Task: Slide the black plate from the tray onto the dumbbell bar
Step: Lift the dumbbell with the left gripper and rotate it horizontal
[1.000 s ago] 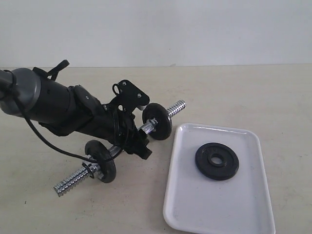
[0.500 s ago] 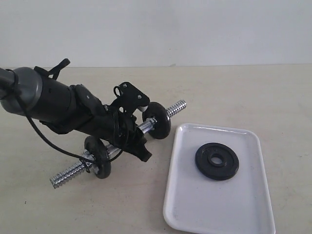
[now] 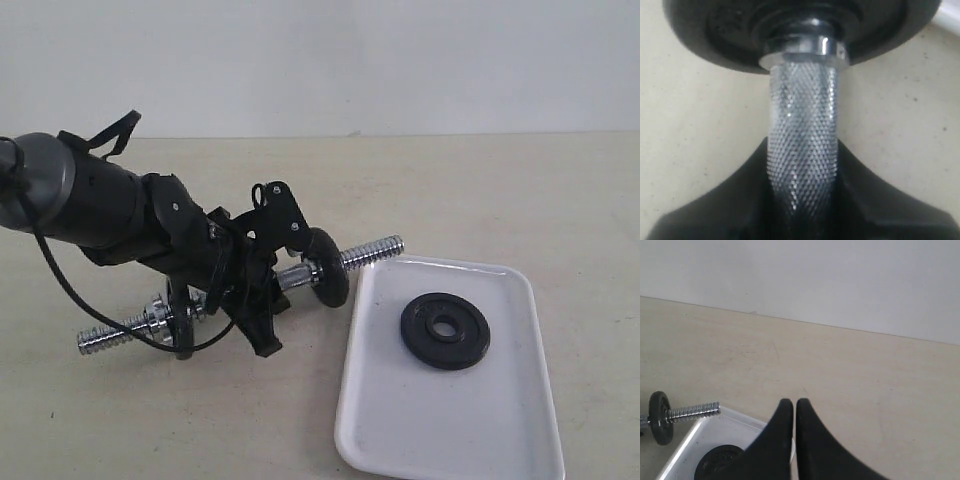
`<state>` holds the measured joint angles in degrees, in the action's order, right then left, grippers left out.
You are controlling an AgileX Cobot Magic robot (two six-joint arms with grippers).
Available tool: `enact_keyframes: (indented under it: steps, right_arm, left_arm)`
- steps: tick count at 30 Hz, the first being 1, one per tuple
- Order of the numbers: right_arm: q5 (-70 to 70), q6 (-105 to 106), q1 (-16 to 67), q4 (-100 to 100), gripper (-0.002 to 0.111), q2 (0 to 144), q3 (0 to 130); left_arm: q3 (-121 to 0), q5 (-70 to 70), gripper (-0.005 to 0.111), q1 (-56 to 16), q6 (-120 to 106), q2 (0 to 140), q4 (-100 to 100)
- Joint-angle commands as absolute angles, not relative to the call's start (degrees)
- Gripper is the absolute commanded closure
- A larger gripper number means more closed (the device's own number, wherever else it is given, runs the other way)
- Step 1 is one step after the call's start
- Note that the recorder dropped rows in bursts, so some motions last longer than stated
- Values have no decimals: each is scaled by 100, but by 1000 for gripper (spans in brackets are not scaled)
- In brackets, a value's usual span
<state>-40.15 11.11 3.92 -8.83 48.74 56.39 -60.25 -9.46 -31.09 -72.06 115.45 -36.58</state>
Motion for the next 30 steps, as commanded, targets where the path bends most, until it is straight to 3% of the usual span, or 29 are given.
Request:
enact_keyframes:
  steps: [1,14,30]
  right_arm:
    - [-4030,1103,394,-865,108,4866,5668]
    - [-4113,1103,394,-865,108,4866,5643]
    - [-3115,1103,394,-875,108,4866,4599]
  left_arm:
    - [-5946,-1224,102,-3095,-7510,11228,-3477]
    - [-5946,-1148,102,-3095,-7667,10754,-3464]
    - [-5946,-1228,102,-3095,-7694,10299,-3464]
